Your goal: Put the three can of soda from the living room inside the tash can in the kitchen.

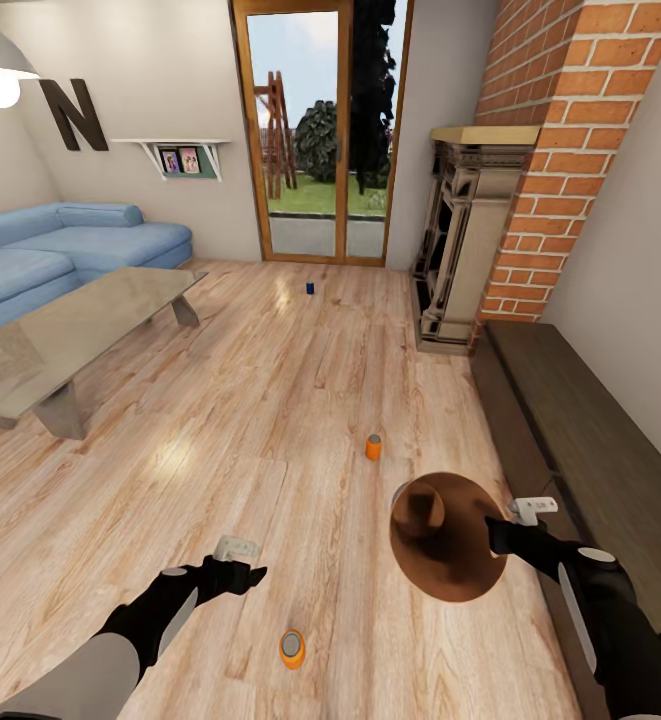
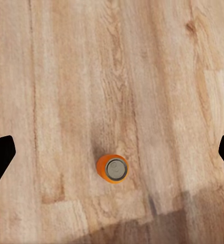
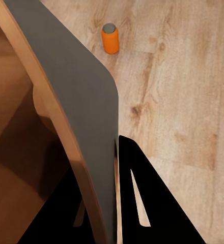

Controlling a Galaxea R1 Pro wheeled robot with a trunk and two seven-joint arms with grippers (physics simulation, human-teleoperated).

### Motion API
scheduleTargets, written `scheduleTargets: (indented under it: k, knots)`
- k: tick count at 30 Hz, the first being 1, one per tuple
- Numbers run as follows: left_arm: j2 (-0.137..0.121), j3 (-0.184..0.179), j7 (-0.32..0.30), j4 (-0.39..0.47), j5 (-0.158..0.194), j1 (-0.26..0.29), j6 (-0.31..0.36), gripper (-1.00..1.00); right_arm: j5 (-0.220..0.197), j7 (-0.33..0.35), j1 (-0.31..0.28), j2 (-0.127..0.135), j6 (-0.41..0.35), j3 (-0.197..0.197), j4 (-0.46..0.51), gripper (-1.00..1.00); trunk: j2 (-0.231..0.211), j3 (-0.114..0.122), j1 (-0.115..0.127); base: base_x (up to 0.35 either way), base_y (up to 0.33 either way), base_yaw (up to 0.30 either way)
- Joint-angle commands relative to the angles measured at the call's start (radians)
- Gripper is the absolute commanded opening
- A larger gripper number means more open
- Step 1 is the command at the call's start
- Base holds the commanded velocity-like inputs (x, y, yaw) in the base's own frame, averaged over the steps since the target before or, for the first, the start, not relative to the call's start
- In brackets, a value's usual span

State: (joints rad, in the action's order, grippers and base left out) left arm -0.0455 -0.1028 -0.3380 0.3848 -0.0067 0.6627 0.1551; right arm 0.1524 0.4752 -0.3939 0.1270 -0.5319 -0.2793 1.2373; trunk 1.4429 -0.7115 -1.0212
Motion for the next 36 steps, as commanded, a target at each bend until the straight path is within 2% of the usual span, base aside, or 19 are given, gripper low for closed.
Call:
scheduleTargets:
  k: [1,8,27,32,36]
  knots:
    - [0.0,0.0,0.0,-0.001,0.0,0.0,-0.001,1.0,-0.016,0.008,0.0,0.0,-0.003,0.0,0.001,-1.0,0.0,0.0,0.0,0.0,0.0,0.0]
    - [0.0,0.0,-0.001,-0.002,0.002,0.0,-0.002,1.0,-0.016,0.007,0.0,-0.001,-0.004,0.002,0.003,-1.0,0.0,0.0,0.0,0.0,0.0,0.0]
    - [0.0,0.0,-0.001,-0.003,-0.002,0.0,0.002,1.0,-0.017,0.007,0.0,-0.002,-0.017,0.004,0.023,-1.0,-0.133,0.054,0.073,0.0,0.0,0.0]
    - [0.001,0.0,-0.001,-0.003,0.0,0.0,0.001,1.0,-0.017,0.007,0.0,-0.002,-0.018,0.002,0.025,-1.0,-0.133,0.047,0.073,0.0,0.0,0.0]
    - [0.001,0.0,-0.001,-0.003,0.002,0.0,-0.001,1.0,-0.017,0.007,0.0,-0.002,-0.018,0.002,0.025,-1.0,-0.105,0.028,0.058,0.0,0.0,0.0]
